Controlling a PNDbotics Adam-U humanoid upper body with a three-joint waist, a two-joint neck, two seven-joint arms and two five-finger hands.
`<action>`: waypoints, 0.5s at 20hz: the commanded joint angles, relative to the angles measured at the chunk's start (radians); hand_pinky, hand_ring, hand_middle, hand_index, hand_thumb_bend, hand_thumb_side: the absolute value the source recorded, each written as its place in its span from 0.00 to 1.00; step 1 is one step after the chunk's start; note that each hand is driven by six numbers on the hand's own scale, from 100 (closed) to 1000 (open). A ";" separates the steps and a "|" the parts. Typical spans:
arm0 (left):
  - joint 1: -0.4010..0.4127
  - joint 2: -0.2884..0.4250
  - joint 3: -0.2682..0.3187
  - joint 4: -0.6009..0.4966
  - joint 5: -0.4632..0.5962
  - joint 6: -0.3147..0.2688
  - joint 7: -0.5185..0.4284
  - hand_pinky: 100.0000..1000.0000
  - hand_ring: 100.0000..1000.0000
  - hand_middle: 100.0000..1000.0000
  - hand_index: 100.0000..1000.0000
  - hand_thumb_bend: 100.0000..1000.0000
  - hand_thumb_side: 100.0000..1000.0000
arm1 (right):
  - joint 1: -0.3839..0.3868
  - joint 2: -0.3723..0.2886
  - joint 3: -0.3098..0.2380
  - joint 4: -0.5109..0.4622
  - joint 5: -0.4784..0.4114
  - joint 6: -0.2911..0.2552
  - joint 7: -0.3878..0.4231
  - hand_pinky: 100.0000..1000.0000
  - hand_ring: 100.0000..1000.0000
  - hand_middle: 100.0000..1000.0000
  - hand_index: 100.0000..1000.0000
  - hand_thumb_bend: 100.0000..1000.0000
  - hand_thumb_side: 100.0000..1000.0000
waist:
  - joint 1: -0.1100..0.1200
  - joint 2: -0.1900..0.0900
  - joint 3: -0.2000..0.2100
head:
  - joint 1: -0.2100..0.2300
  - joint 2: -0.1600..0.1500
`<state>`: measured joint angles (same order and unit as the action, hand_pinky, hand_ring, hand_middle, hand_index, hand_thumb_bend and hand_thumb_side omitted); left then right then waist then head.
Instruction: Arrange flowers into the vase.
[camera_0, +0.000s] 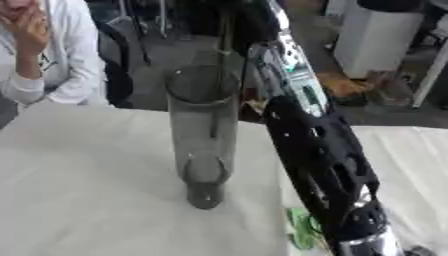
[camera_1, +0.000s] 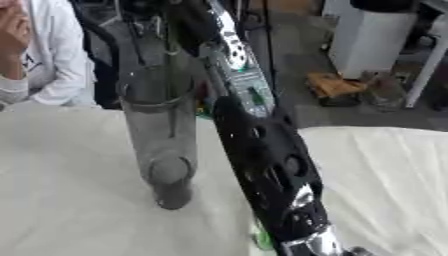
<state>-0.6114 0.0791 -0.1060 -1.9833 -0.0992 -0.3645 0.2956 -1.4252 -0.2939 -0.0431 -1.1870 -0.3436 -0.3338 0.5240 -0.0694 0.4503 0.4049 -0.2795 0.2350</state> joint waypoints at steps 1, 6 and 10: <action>-0.015 0.004 0.004 -0.017 -0.004 0.000 -0.003 0.77 0.84 0.88 0.95 0.00 1.00 | -0.017 -0.010 -0.005 -0.008 0.013 -0.005 -0.019 0.28 0.37 0.23 0.13 0.00 0.61 | 0.010 -0.021 0.000 | 0.003 -0.012; -0.016 0.003 0.005 -0.017 -0.003 -0.001 -0.003 0.77 0.84 0.88 0.95 0.00 1.00 | -0.011 -0.009 -0.006 -0.009 0.020 -0.020 -0.039 0.30 0.39 0.26 0.16 0.00 0.69 | 0.009 -0.019 0.001 | 0.005 -0.013; -0.017 0.003 0.005 -0.017 -0.002 -0.001 -0.003 0.77 0.84 0.88 0.95 0.00 1.00 | -0.007 -0.015 -0.006 -0.004 0.038 -0.034 -0.043 0.30 0.39 0.26 0.18 0.00 0.74 | 0.007 -0.018 0.001 | 0.008 -0.012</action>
<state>-0.6162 0.0787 -0.1060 -1.9833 -0.0992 -0.3646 0.2954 -1.4130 -0.2938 -0.0436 -1.1828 -0.3198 -0.3617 0.4834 -0.0694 0.4543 0.4050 -0.2738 0.2347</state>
